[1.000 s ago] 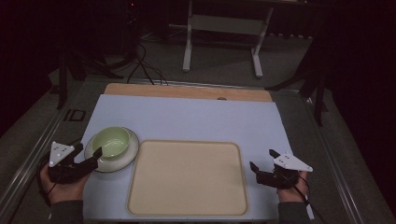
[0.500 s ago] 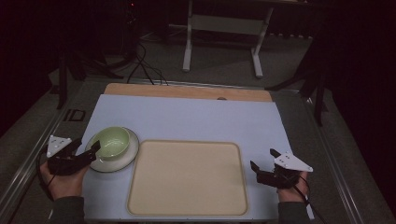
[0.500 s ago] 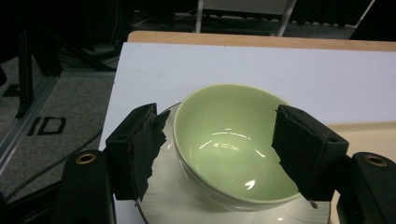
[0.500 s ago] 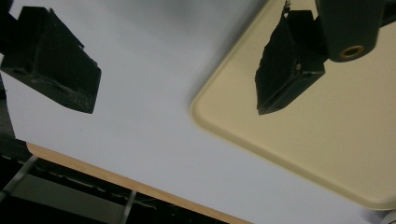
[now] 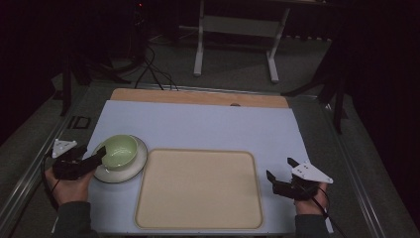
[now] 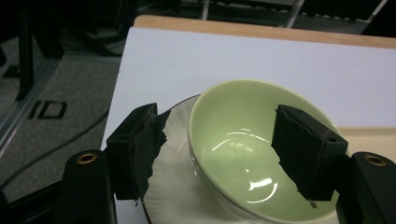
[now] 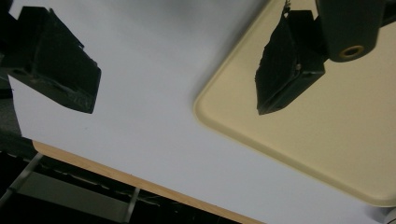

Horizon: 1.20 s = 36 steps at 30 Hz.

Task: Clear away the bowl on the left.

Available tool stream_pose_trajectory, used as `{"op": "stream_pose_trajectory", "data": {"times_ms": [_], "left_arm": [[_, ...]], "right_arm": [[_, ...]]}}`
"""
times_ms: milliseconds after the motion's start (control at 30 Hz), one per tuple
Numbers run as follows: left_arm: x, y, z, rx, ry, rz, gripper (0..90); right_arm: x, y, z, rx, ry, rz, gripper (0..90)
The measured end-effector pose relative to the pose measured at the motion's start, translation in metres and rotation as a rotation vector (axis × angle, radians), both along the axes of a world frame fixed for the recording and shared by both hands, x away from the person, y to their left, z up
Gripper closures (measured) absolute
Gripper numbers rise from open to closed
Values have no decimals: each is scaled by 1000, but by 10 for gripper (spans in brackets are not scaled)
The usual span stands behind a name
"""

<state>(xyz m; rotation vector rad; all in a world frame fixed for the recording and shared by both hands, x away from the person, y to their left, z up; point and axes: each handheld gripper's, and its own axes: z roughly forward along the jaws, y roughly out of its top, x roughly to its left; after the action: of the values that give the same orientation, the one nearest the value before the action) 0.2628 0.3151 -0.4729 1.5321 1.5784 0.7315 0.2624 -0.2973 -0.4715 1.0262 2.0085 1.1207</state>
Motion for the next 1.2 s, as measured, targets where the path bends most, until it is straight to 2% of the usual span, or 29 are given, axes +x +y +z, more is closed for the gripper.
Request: {"op": "stream_pose_trajectory", "data": {"times_ms": [300, 467, 667, 800, 900, 1200], "left_arm": [[10, 1, -6, -21, 20, 25, 348], [16, 5, -11, -33, 50, 49, 358], [19, 8, -15, -41, 72, 49, 379], [22, 10, -16, -69, 77, 44, 412], [22, 12, -17, -73, 91, 45, 437], [28, 7, -22, -43, 143, 33, 558]], "right_arm": [[0, -1, 1, 0, -5, -3, 138], [-1, -1, 1, 0, -7, -2, 138], [-1, -1, 1, -1, -13, -2, 137], [-1, -1, 2, -1, -16, -2, 137], [-1, 0, 2, -3, -16, -1, 137], [-1, 0, 2, -4, -19, -1, 137]]}}
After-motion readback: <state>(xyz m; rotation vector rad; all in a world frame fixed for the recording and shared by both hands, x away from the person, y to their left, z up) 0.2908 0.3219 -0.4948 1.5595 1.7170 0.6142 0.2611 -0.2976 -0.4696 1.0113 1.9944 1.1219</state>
